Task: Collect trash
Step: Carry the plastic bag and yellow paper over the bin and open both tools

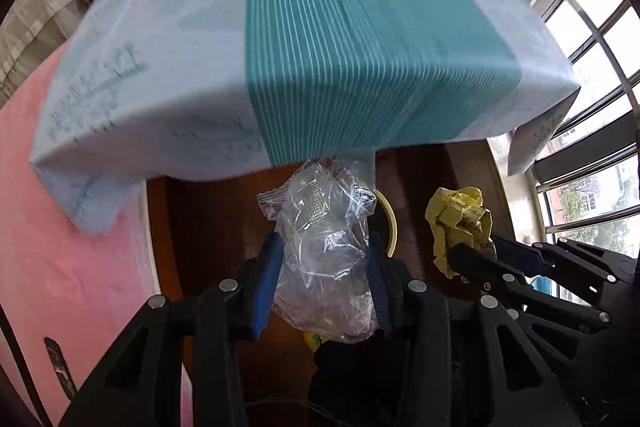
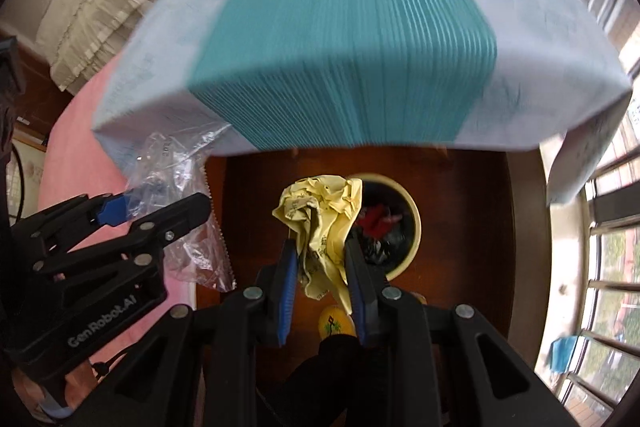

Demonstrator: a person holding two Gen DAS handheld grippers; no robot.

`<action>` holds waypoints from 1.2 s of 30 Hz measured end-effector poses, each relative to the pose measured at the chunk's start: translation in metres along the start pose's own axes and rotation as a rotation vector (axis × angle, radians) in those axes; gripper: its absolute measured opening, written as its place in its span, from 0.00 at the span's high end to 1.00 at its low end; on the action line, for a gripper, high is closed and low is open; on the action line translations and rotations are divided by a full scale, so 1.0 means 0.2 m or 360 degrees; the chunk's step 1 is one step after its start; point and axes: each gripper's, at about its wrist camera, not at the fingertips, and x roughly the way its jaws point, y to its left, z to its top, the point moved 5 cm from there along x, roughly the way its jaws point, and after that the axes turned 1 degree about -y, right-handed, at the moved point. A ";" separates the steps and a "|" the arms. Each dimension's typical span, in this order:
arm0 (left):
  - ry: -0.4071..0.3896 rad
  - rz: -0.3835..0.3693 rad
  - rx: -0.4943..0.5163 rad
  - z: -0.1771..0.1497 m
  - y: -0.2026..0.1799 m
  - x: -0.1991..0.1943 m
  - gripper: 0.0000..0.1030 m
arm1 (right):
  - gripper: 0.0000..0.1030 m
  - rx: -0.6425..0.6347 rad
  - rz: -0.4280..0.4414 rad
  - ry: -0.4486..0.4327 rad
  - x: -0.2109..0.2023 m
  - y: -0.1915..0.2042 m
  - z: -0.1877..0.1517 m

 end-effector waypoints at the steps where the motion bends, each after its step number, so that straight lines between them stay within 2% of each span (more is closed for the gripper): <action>1: 0.0017 0.0000 -0.0005 -0.02 -0.01 0.06 0.61 | 0.77 0.0032 0.0006 0.0027 0.07 -0.04 -0.02; 5: 0.0093 -0.0003 -0.0023 -0.08 -0.03 0.33 0.61 | 0.77 0.0165 0.0018 0.0117 0.32 -0.21 -0.09; 11: 0.0162 0.0007 -0.0057 -0.13 -0.01 0.70 0.59 | 0.77 0.0231 0.0015 0.0186 0.66 -0.34 -0.13; 19: 0.0212 0.0032 -0.0050 -0.18 0.00 1.05 0.56 | 0.74 0.0292 0.0035 0.0214 1.03 -0.44 -0.18; 25: 0.0250 0.0042 -0.0063 -0.19 -0.02 1.20 0.51 | 0.74 0.0302 0.0058 0.0234 1.16 -0.46 -0.18; 28: 0.0255 0.0025 -0.0053 -0.19 -0.01 1.23 0.41 | 0.73 0.0282 0.0045 0.0235 1.19 -0.47 -0.17; 36: 0.0264 0.0062 -0.0049 -0.17 0.02 1.25 0.25 | 0.57 0.0303 -0.0009 0.0241 1.24 -0.52 -0.14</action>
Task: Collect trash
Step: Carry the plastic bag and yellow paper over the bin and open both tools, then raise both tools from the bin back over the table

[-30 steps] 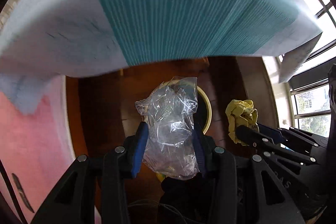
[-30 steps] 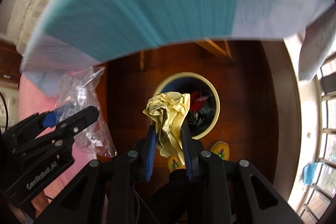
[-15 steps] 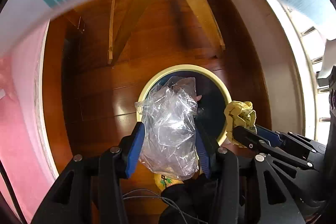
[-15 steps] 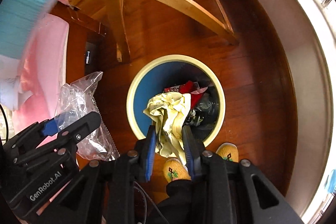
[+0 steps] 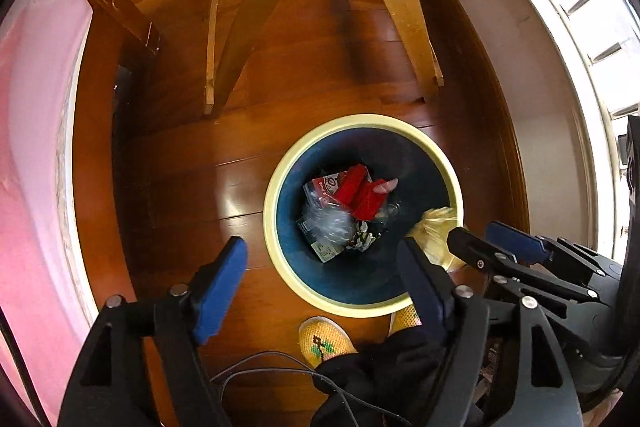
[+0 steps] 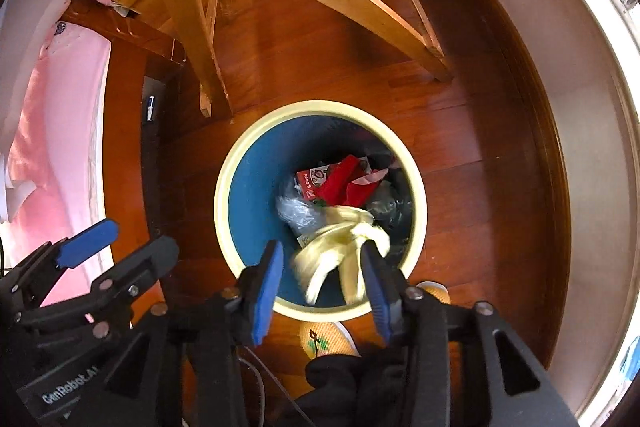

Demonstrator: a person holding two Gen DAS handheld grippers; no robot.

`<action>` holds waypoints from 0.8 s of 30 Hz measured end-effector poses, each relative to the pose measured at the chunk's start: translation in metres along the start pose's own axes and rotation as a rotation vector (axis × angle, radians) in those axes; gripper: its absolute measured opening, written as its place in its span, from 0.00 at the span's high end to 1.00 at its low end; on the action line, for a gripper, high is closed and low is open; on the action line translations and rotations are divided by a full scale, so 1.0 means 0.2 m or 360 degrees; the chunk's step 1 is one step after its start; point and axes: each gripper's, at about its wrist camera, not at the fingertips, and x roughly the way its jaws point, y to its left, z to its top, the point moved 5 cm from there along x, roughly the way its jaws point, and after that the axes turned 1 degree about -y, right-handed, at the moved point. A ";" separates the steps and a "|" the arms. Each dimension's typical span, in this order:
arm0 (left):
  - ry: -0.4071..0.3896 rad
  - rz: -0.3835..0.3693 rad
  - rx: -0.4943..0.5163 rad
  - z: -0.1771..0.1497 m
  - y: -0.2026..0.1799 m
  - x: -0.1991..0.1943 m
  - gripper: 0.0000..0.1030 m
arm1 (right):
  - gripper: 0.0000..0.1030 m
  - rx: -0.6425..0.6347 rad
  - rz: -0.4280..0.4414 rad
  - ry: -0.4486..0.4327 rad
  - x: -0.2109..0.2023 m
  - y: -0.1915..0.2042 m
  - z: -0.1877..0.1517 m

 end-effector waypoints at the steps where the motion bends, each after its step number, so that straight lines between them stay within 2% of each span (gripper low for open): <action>1: 0.0001 0.0003 -0.0003 0.01 0.00 0.00 0.24 | 0.55 0.0001 0.0000 -0.0003 0.00 0.00 0.00; 8: -0.0003 0.0020 -0.0007 0.02 0.01 -0.03 0.22 | 0.54 -0.0003 -0.0012 -0.0026 -0.02 0.00 0.01; 13: -0.0041 0.0030 0.0000 0.01 0.02 -0.15 0.22 | 0.54 0.0000 -0.0005 -0.0045 -0.11 0.02 0.01; 19: -0.0071 0.0047 -0.0011 -0.01 0.04 -0.41 0.22 | 0.54 -0.0022 -0.0002 -0.0105 -0.33 0.08 0.00; 24: -0.0131 0.0074 -0.0013 -0.02 0.10 -0.73 0.22 | 0.54 -0.0015 0.0006 -0.0171 -0.62 0.15 -0.02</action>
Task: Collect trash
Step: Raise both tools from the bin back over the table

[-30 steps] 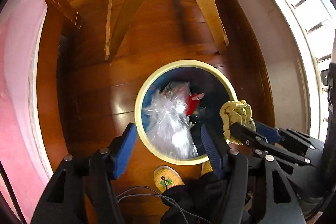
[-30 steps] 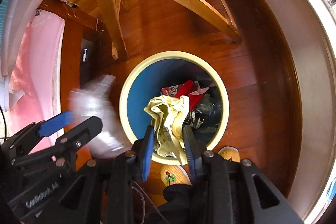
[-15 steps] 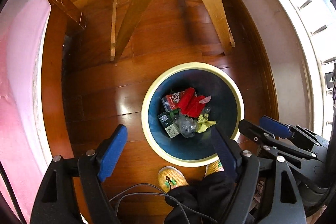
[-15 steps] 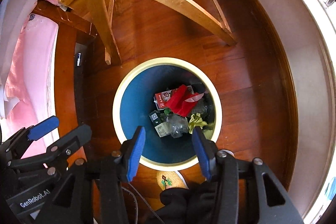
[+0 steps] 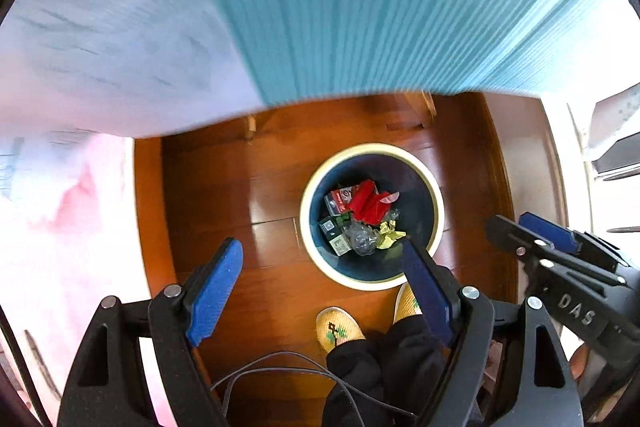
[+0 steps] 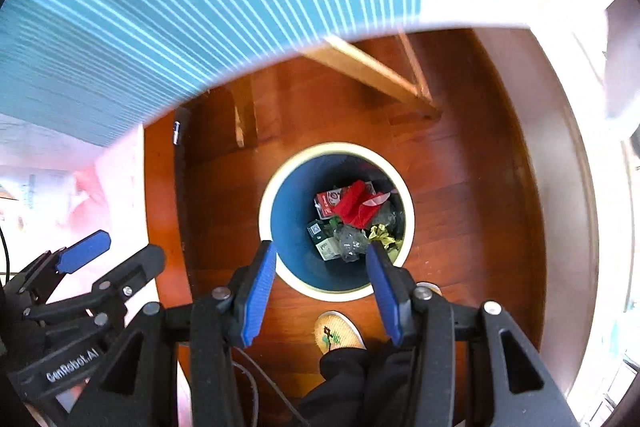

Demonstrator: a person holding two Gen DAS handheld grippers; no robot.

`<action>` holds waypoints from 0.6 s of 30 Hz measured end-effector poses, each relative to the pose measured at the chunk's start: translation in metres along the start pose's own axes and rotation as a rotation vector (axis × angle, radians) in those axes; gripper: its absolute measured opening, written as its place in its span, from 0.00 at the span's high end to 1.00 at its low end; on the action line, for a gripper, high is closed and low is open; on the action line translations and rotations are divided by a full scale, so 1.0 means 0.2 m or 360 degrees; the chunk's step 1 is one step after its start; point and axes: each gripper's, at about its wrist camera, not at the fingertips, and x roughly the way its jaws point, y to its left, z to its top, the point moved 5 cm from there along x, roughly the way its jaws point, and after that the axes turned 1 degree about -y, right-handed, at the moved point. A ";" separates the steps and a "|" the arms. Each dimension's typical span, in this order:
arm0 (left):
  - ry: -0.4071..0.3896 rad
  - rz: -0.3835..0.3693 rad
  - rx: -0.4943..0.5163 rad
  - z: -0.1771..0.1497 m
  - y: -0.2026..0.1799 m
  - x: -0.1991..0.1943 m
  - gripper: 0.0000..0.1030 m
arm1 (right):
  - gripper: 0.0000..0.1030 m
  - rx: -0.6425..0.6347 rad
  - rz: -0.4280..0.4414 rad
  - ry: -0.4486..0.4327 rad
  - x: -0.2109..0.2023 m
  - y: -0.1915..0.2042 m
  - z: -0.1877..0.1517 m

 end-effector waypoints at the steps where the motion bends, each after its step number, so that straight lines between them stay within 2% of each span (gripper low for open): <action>1: -0.0015 0.0002 -0.0004 0.01 0.01 -0.06 0.22 | 0.54 -0.0007 0.0000 -0.0020 -0.06 0.02 0.00; 10: -0.0223 -0.0010 -0.0066 0.08 0.17 -0.71 0.22 | 0.54 -0.0134 0.0043 -0.0241 -0.68 0.22 0.08; 18: -0.0460 -0.0038 0.0007 0.19 0.21 -1.20 0.22 | 0.54 -0.0140 0.0085 -0.0438 -1.15 0.38 0.17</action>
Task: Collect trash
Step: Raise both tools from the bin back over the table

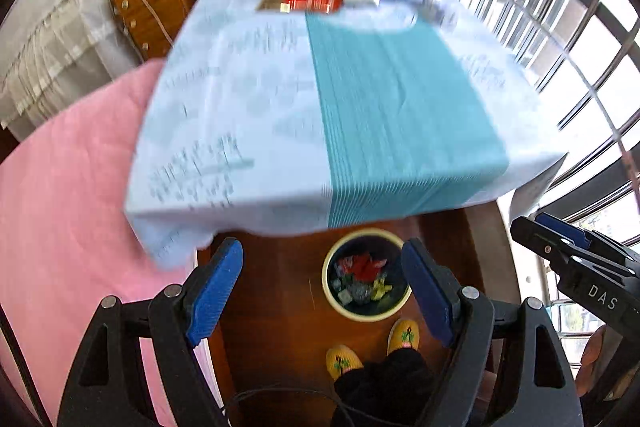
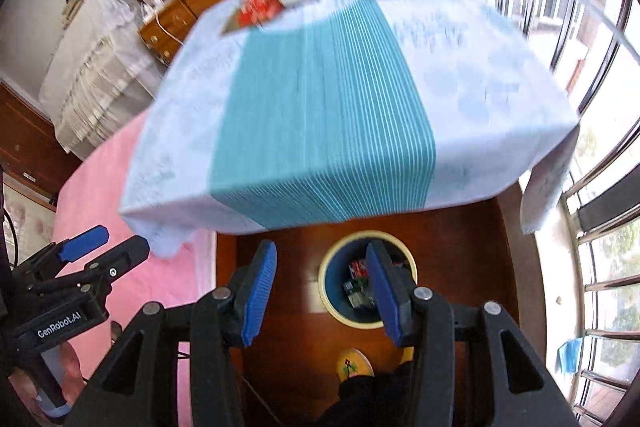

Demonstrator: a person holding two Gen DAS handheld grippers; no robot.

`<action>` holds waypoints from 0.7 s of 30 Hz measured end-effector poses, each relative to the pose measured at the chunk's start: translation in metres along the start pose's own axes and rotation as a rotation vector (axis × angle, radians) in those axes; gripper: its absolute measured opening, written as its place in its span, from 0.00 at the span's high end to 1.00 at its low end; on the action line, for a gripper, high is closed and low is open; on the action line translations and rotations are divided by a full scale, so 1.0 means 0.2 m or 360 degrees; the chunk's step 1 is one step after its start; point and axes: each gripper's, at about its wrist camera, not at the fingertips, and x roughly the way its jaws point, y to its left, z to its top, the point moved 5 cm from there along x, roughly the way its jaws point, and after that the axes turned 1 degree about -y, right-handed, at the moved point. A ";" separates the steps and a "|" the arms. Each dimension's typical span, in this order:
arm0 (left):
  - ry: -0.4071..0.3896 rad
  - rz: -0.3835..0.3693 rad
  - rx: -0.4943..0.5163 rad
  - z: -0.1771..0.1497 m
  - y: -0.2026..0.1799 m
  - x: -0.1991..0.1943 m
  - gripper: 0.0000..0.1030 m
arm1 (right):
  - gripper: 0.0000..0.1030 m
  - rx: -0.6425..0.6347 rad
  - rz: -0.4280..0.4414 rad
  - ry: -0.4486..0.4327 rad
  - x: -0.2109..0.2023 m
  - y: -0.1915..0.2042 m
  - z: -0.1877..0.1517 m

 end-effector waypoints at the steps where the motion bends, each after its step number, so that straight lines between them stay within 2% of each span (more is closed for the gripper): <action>1: -0.0027 -0.0009 0.0008 0.03 0.00 -0.05 0.22 | 0.54 -0.0006 0.0003 -0.0025 -0.05 0.02 0.02; 13: -0.0322 -0.0070 0.0062 0.30 0.01 -0.51 0.22 | 0.54 -0.0036 -0.0061 -0.0431 -0.55 0.14 0.31; 18: -0.0448 -0.0114 0.0094 0.43 -0.03 -0.66 0.22 | 0.54 -0.0021 -0.0074 -0.0519 -0.65 0.16 0.39; 21: -0.0507 -0.0079 0.0104 0.51 -0.05 -0.71 0.22 | 0.54 -0.0055 -0.0098 -0.0540 -0.67 0.17 0.44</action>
